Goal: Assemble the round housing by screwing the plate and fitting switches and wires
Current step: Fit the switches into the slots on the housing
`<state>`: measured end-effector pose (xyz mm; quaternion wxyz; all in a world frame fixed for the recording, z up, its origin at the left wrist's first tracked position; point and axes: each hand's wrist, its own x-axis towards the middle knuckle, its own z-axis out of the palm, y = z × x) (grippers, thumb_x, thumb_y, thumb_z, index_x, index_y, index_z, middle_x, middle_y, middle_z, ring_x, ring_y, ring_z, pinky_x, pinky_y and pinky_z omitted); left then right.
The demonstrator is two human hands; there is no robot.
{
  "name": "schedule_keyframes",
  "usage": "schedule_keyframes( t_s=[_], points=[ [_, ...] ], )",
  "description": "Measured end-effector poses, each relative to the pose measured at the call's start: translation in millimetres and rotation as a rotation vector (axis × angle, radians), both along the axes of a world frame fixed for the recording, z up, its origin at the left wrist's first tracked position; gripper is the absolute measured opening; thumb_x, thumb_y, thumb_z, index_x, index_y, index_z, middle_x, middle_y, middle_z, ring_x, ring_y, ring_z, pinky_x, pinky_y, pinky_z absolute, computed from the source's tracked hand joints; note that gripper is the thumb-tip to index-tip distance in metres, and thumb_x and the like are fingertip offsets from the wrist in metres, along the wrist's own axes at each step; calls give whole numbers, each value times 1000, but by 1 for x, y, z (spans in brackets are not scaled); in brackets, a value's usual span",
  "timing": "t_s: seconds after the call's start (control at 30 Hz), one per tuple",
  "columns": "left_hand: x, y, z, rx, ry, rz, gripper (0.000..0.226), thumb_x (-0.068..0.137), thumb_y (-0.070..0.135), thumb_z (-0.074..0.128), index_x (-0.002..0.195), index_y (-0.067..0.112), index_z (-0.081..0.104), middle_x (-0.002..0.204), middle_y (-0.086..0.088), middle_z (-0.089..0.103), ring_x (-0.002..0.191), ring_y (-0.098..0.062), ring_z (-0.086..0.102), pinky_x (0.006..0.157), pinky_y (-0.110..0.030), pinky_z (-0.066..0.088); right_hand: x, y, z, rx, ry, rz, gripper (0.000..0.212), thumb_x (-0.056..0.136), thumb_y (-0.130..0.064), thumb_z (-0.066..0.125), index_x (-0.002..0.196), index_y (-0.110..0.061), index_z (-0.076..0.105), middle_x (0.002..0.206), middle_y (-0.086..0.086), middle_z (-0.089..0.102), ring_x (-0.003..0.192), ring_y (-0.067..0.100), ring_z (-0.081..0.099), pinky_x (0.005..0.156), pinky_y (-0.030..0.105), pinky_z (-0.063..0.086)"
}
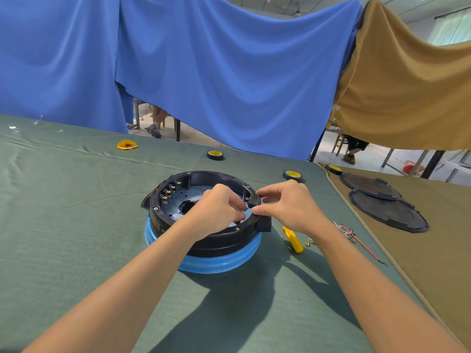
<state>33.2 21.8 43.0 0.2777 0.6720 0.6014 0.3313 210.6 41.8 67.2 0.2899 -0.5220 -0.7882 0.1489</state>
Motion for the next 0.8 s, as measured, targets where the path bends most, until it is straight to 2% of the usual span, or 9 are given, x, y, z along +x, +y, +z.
schedule_keyframes(
  t_s=[0.13,0.23,0.33,0.43,0.5,0.57,0.67,0.73,0.8],
  points=[
    [1,1,1,3,7,8,18,88,16,72,106,17,76,91,0,75,86,-16,68,70,-24,50,-2,0,3,-20,-45,21,38,72,-31,84,107,-19,76,98,-2,75,91,10,67,86,29,54],
    [1,2,0,-18,-9,43,18,90,16,70,107,14,75,87,-2,75,83,-17,70,80,-34,59,-1,2,6,-84,-33,11,38,72,-30,84,107,-19,76,98,-2,76,92,10,67,87,33,55],
    [2,2,1,-33,-38,29,29,91,17,69,120,15,68,88,-3,76,85,-17,71,86,-39,59,0,4,6,-173,9,-6,42,70,-28,86,109,-16,75,101,1,75,91,9,68,85,30,55],
    [3,1,2,-22,-39,-26,37,92,17,66,129,20,63,91,-2,76,86,-19,72,87,-41,58,1,3,7,-259,99,-8,38,69,-28,87,105,-19,76,97,1,76,87,10,70,78,25,57],
    [4,0,2,-7,-15,-52,35,94,18,64,129,21,64,91,-1,76,86,-20,72,86,-43,58,1,3,8,-325,169,24,20,76,-29,82,95,-23,78,93,-2,76,90,12,70,77,28,60],
    [4,-1,2,4,-3,-63,34,95,19,63,128,22,65,91,2,76,87,-20,71,87,-43,58,-2,3,6,-356,256,26,13,84,-27,75,92,-19,80,96,-1,75,94,12,68,76,30,61],
    [5,-1,1,7,-7,-64,32,97,17,61,128,18,66,90,5,75,87,-18,71,88,-42,58,-8,1,-1,-368,457,-87,6,84,-13,75,88,-10,78,96,5,73,94,15,67,70,28,60],
    [5,0,1,3,-12,-62,32,97,15,59,128,16,65,90,4,75,87,-17,70,88,-41,58,-14,-3,-2,-414,600,-158,5,82,-5,75,86,-6,74,93,10,72,87,19,68,64,27,60],
    [5,1,0,-4,-24,-58,32,97,13,59,129,14,64,89,4,75,87,-16,70,88,-39,57,-18,-4,0,-481,679,-218,11,81,-1,75,91,-3,69,87,13,70,68,18,70,56,28,60]
  ],
)
